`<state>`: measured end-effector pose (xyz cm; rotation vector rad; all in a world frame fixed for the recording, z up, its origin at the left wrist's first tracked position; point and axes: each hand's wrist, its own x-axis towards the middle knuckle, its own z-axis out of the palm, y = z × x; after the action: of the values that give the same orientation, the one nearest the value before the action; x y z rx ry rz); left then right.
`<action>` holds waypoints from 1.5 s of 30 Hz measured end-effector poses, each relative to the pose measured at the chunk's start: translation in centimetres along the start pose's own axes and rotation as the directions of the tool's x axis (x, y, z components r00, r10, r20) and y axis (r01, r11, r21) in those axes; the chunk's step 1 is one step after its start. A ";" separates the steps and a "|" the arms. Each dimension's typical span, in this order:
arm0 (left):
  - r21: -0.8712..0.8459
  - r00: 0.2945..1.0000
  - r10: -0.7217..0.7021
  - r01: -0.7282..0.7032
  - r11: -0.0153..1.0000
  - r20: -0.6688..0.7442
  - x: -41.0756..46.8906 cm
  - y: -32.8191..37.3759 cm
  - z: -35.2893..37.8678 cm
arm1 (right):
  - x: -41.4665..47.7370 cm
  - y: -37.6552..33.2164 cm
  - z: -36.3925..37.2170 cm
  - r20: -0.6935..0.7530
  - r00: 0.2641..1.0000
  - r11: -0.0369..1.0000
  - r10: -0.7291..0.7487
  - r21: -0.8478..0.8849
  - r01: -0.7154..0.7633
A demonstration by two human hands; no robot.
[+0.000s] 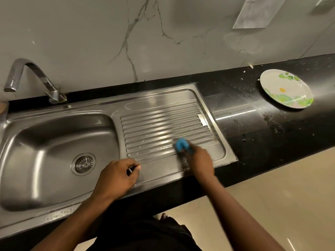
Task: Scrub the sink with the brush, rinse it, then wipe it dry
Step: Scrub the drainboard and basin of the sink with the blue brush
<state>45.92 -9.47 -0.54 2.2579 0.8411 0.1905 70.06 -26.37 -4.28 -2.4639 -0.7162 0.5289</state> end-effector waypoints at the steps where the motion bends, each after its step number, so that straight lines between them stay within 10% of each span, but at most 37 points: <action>1: 0.000 1.000 0.001 -0.001 1.000 -0.001 -0.1 0.0 0.0 | 1.0 2.0 -1.8 -0.065 0.996 0.998 0.054 -0.013 -0.055; 7: -0.002 1.000 -0.003 0.003 1.000 0.009 -0.7 -0.3 -0.3 | 2.8 2.8 -3.5 -0.238 0.945 0.974 0.225 0.045 -0.220; 16: 0.016 1.000 -0.017 0.016 1.000 0.009 0.0 -0.1 0.0 | -2.1 -4.7 4.7 0.062 0.990 0.992 -0.124 -0.008 0.124; 26: 0.008 0.999 -0.030 0.030 1.000 -0.011 -1.0 -1.2 -0.6 | 5.5 3.6 -4.9 -0.268 0.932 0.968 0.244 0.008 -0.251; 36: -0.003 1.000 0.009 -0.009 1.000 -0.018 0.0 -0.1 -0.7 | 1.2 -3.9 3.3 -0.019 0.996 0.995 -0.090 0.043 0.090; 45: 0.011 0.998 -0.048 0.049 0.999 -0.047 -1.0 -1.9 -1.3 | 5.2 1.5 -2.2 -0.253 0.949 0.982 0.188 0.032 -0.185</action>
<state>43.70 -8.32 -0.70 2.2492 0.9230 0.2165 75.81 -25.21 -4.55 -2.5445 -0.3792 0.2723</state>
